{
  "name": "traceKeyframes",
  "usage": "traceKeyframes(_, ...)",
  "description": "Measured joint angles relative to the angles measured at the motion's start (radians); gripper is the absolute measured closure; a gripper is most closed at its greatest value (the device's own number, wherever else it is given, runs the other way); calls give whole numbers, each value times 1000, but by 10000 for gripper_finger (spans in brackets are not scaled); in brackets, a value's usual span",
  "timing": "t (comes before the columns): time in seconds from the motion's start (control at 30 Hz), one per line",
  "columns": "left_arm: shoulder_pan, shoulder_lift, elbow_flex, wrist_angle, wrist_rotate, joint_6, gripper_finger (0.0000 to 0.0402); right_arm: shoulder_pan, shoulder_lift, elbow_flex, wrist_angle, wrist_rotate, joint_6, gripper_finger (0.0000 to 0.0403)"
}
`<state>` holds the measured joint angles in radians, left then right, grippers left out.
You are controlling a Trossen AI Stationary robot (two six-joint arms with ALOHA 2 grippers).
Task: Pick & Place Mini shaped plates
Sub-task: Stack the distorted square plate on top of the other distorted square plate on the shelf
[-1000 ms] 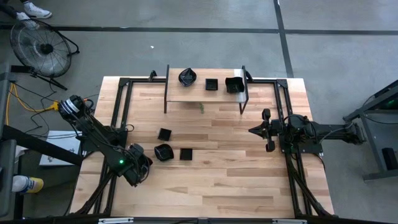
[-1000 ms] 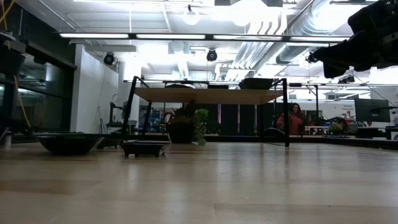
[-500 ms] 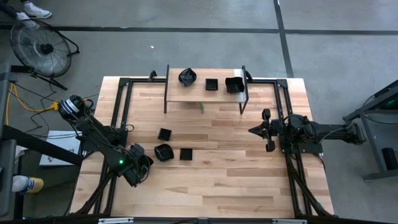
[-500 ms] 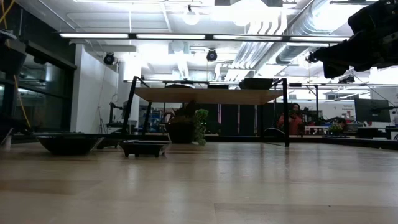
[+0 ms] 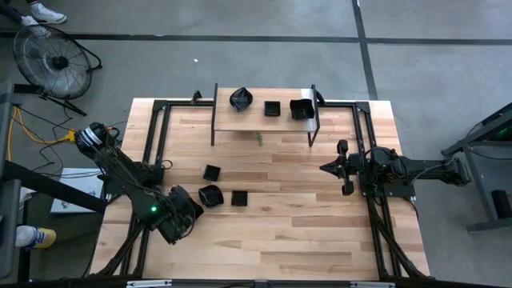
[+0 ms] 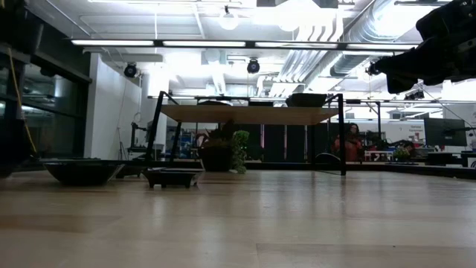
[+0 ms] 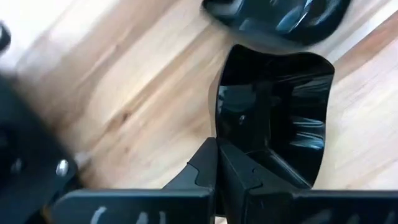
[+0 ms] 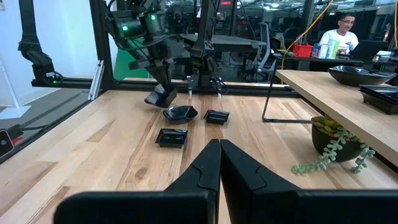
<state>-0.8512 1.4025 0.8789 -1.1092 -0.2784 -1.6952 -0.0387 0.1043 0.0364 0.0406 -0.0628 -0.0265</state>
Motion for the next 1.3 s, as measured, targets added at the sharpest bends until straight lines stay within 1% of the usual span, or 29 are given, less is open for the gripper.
traceKeyframes(0.13, 0, 0, 10, 2, -72, 16, 402, 0, 0, 0, 0, 0, 0, 398)
traceKeyframes(0.37, 0, 0, 11, 0, -77, 17, 401, 0, 0, 0, 0, 0, 0, 401)
traceKeyframes(0.5, 0, 0, 11, 12, -82, 51, 401, 0, 0, 0, 0, 0, 0, 400)
traceKeyframes(0.67, 0, 0, 11, 41, -133, 122, 401, 0, 0, 0, 0, 0, 0, 394)
traceKeyframes(0.87, 0, 0, 11, 87, -204, 212, 401, 0, 0, 0, 0, 0, 0, 398)
traceKeyframes(1.03, 0, 0, 11, 133, -325, 326, 401, 0, 0, 0, 0, 0, 0, 398)
traceKeyframes(1.13, 0, 0, 11, 151, -430, 407, 401, 0, 0, 0, 0, 0, 0, 400)
traceKeyframes(1.2, 1, 0, 11, 150, -537, 465, 401, 0, 0, 0, 1, 0, 0, 401)
traceKeyframes(1.3, 23, 0, 11, 142, -735, 567, 401, 0, 0, 0, 11, 6, -15, 400)
